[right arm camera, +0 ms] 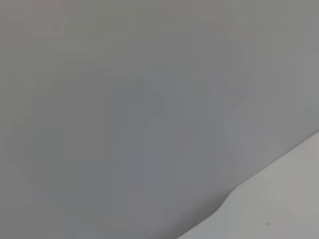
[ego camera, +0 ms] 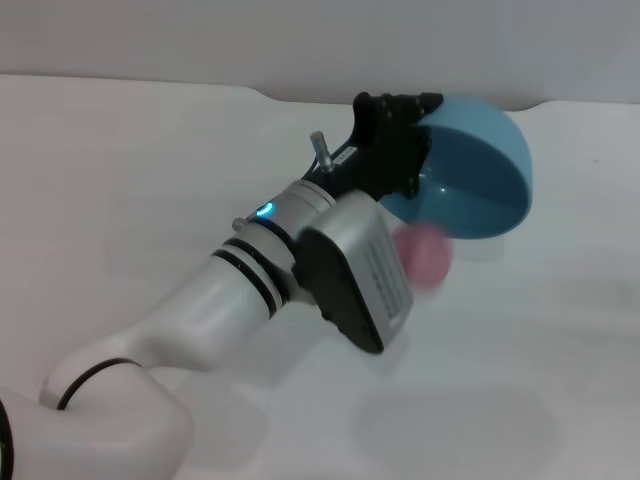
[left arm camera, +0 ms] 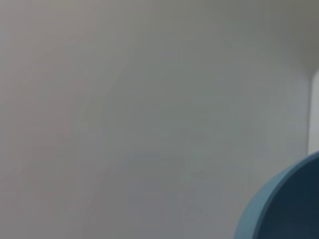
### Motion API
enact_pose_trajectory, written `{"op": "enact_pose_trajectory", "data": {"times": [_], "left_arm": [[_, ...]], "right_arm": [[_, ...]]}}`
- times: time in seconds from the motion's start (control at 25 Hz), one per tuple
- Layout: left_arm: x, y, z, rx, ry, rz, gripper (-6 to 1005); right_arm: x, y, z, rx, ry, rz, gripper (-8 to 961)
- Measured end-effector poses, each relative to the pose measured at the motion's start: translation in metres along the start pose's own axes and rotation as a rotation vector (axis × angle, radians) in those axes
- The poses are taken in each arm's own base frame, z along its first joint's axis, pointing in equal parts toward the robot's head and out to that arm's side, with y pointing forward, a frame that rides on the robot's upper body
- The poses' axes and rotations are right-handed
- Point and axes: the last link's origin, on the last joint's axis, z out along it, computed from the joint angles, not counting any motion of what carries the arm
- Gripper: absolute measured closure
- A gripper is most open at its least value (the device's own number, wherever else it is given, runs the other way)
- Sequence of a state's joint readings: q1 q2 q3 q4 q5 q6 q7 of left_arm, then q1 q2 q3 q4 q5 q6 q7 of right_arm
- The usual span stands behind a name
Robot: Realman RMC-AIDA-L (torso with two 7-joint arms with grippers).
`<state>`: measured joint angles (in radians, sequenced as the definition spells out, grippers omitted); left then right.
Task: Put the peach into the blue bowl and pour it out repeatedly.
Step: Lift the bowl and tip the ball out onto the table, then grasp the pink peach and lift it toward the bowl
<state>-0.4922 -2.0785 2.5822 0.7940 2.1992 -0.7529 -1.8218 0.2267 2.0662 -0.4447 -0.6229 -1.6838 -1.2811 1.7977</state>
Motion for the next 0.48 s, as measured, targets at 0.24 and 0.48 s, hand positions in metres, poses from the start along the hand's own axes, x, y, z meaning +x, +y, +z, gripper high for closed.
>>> {"op": "enact_pose_trajectory", "data": {"times": [0.24, 0.48], "left_arm": [[-0.002, 0.002, 0.000, -0.007, -0.010, 0.075, 1001], [-0.015, -0.020, 0.012, 0.075, -0.111, -0.192, 1001]], "right_arm": [[0.001, 0.001, 0.000, -0.005, 0.001, 0.000, 424], [0.005, 0.005, 0.001, -0.035, 0.010, -0.029, 425]]}}
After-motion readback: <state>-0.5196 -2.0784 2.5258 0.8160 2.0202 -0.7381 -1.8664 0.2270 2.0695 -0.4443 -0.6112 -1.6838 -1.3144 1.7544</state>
